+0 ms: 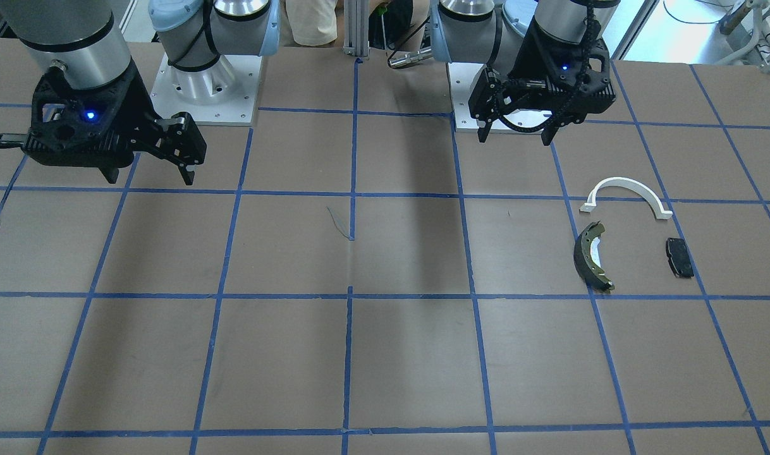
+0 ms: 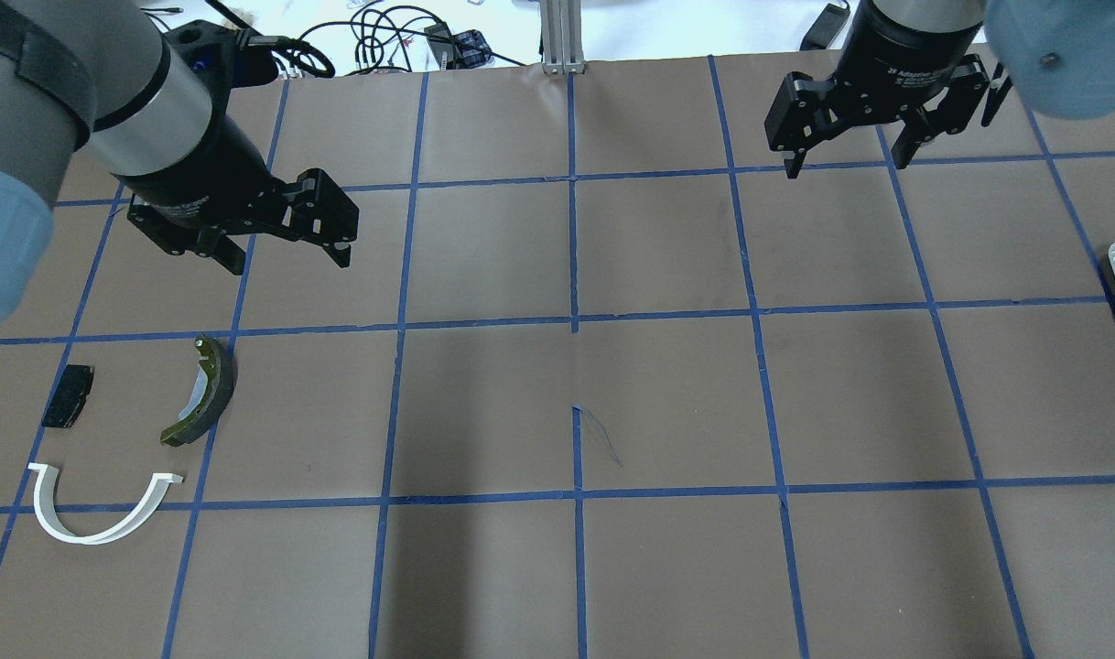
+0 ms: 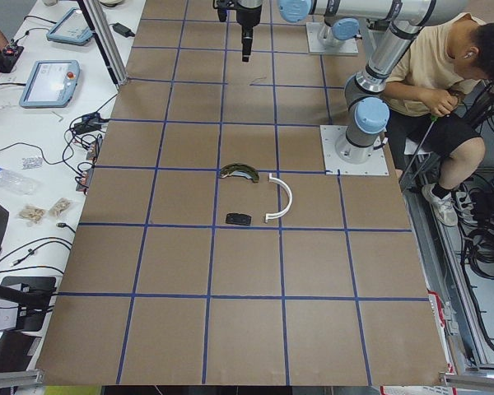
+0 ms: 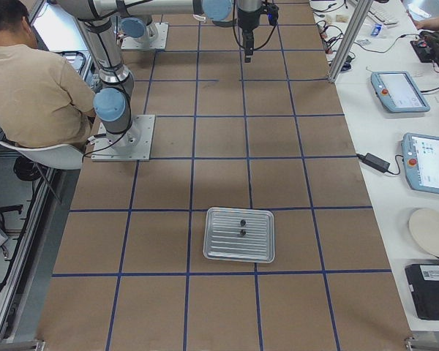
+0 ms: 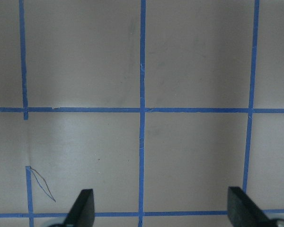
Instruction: Place bearing gear from tray to pile
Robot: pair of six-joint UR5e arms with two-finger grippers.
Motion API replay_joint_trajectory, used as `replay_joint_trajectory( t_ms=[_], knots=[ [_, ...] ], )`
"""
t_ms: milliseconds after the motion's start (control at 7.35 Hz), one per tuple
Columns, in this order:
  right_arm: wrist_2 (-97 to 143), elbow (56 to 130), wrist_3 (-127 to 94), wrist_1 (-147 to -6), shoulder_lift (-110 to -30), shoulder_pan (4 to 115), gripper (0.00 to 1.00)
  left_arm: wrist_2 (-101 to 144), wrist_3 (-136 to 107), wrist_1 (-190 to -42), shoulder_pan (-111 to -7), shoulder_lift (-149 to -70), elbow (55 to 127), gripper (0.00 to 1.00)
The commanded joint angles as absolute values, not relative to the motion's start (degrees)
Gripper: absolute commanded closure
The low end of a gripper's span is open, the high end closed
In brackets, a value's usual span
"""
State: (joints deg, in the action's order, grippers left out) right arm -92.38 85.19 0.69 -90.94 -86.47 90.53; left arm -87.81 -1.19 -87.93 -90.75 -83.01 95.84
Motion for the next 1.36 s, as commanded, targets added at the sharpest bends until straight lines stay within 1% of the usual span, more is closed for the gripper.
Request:
replay_joint_trajectory(
  t_ms=[0,272,408,544,816,952,1224],
  knots=[
    [-92.3,85.3,3.8,-91.7,-86.4,89.4,0.00,-87.6,-1.1,-87.7,-90.7,-83.1,95.9,0.00],
    [-91.5,85.3,22.4,-91.7,-85.3,74.6,0.00,-87.5,-1.1,-87.7,-90.6,-83.0,95.8,0.00],
    [-91.8,84.7,30.5,-94.3,-82.7,69.1,0.00,-87.6,-1.1,-87.7,-90.5,-83.0,95.8,0.00],
    [-92.6,84.7,38.5,-102.0,-78.9,64.9,0.00,-87.7,-1.1,-87.7,-90.5,-83.0,95.8,0.00],
    [-91.9,84.8,54.9,-104.0,-75.1,54.1,0.00,-87.8,-1.1,-87.7,-90.5,-83.0,95.8,0.00],
    [-91.8,85.2,64.6,-108.5,-72.3,50.2,0.00,-87.7,-1.1,-87.7,-90.5,-82.9,95.8,0.00],
    [-91.8,85.3,78.8,-112.2,-66.6,44.2,0.00,-87.6,-1.1,-87.7,-90.5,-83.0,95.8,0.00]
  ],
)
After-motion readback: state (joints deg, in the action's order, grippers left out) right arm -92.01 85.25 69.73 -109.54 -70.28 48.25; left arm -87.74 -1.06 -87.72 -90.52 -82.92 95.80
